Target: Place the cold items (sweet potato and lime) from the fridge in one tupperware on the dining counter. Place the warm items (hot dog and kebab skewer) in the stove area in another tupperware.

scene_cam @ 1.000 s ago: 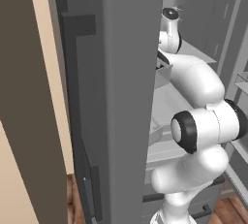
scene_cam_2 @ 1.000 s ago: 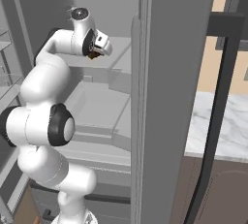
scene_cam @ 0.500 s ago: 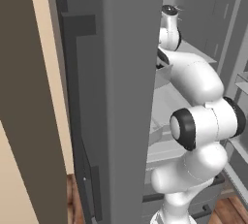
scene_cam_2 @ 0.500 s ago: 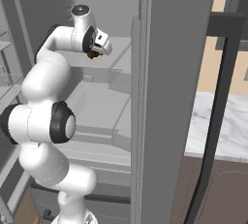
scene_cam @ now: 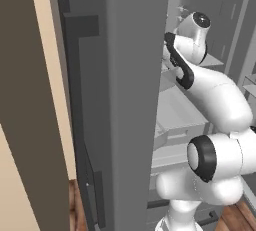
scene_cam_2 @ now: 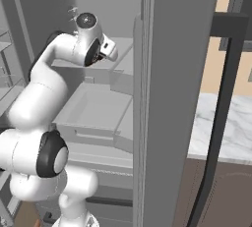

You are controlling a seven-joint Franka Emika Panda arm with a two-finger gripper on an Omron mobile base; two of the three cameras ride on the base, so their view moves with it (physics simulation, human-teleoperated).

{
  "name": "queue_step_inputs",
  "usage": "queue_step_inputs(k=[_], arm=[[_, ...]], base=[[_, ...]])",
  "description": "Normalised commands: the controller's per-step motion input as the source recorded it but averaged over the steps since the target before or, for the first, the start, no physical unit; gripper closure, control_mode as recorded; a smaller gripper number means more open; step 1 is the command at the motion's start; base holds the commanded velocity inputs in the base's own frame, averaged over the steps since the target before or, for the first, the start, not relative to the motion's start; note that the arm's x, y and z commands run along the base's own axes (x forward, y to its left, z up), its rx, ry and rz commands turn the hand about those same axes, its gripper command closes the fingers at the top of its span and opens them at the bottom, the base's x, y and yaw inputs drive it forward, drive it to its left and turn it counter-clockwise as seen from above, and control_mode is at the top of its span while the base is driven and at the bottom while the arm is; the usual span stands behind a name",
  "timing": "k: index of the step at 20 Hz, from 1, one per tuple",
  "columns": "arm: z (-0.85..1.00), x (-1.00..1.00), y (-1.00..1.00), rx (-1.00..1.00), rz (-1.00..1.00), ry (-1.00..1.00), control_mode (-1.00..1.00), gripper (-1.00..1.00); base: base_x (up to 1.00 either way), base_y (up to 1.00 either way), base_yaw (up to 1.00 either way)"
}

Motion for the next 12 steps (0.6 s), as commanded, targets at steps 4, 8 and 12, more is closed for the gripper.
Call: queue_step_inputs(k=[4,8,12], arm=[[0.26,-0.74,-0.29,0.00,-0.04,-0.14,-1.00,1.00],[0.32,-0.72,-0.23,-0.02,0.00,-0.06,-1.00,1.00],[0.26,-0.63,-0.21,-0.09,0.00,0.00,-1.00,1.00]], base=[[0.00,0.00,0.00],[0.00,0.00,0.00],[0.00,0.00,0.00]])
